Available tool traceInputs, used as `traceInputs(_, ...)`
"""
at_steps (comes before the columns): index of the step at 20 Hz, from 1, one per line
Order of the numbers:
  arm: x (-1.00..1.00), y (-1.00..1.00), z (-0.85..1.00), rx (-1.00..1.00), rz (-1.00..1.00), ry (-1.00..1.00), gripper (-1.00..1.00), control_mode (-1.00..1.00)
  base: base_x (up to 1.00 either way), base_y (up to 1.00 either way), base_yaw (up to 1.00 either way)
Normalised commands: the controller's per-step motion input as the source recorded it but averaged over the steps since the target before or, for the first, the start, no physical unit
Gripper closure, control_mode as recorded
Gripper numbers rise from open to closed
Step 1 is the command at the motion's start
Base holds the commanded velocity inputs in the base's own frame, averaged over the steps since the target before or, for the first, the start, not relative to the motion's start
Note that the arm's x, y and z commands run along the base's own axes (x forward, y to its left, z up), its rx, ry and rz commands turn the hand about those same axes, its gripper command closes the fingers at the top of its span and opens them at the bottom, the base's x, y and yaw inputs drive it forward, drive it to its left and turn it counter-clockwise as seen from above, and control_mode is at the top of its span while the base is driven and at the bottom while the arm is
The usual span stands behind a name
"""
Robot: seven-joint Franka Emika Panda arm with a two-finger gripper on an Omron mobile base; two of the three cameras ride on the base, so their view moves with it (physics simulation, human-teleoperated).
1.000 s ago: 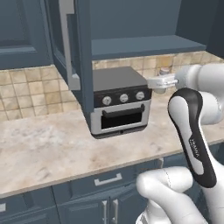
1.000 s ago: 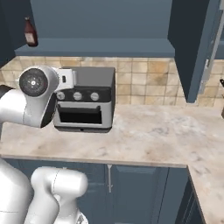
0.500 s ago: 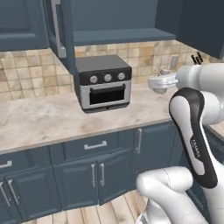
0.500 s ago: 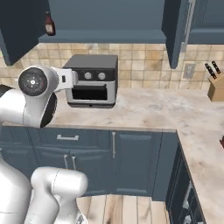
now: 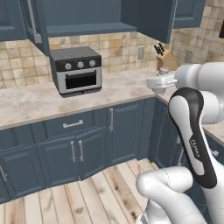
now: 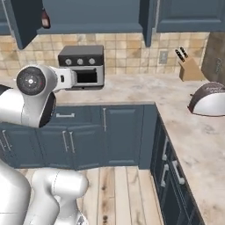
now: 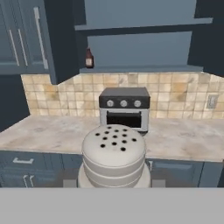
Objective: Collect the paprika, ketchup, and shaker from the cabinet and place them next to the stove.
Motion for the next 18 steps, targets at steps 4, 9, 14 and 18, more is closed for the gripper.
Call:
traceInputs(4, 0.0, 0.0, 0.0, 0.0, 0.0, 0.0, 1.0, 1.0, -0.87, -0.24, -0.3)
traceInputs(9, 0.0, 0.0, 0.0, 0.0, 0.0, 0.0, 1.0, 1.0, -0.76, -0.25, -0.3)
traceInputs(14, 0.0, 0.0, 0.0, 0.0, 0.0, 0.0, 1.0, 1.0, -0.59, -0.28, -0.32)
traceInputs(18, 0.0, 0.0, 0.0, 0.0, 0.0, 0.0, 1.0, 1.0, -0.49, -0.34, -0.33)
